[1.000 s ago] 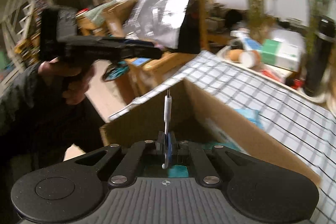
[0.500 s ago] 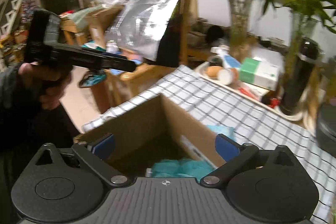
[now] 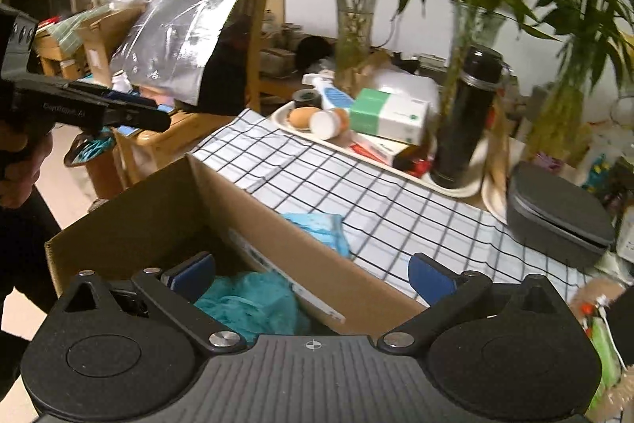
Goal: Organize soft objects
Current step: 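Move the left tool toward the blue wet-wipes pack on the cloth, then grasp the blue wet-wipes pack with the left tool and lift it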
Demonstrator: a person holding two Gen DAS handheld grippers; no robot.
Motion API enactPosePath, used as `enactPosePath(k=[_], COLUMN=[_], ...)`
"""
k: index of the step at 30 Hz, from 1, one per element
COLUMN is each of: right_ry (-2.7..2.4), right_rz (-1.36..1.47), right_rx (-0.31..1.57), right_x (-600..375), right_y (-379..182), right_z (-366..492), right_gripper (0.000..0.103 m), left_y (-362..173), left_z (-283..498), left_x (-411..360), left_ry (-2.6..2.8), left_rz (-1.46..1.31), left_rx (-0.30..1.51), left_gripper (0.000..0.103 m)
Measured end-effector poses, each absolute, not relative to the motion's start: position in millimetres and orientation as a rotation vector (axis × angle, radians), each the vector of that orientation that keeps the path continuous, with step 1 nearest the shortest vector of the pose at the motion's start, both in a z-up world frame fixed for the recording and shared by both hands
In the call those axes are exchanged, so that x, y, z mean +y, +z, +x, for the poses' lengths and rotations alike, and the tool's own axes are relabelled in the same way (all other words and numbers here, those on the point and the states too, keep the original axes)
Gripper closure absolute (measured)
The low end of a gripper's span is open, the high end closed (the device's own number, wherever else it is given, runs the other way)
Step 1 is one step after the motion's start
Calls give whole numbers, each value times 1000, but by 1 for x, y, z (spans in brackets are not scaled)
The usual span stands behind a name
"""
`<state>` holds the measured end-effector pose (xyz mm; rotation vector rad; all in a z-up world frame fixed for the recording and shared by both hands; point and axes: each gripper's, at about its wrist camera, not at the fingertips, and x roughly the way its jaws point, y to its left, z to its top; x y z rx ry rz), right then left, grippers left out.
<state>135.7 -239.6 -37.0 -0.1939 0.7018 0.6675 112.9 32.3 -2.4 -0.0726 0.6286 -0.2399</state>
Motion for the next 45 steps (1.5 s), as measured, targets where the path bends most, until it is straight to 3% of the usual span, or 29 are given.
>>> enactPosePath(k=[20,45], right_ry=[497,257], right_rz=[-119,20], right_rx=[715,744], right_x=[-285,-311], right_y=[-44,-54], right_z=[145,186], right_gripper=[0,0], left_y=[-8,-12], left_z=[123,129], left_x=[-1,11], left_ry=[-296,-243], left_rz=[-31,-54], left_rx=[658,713], left_gripper=[43,43])
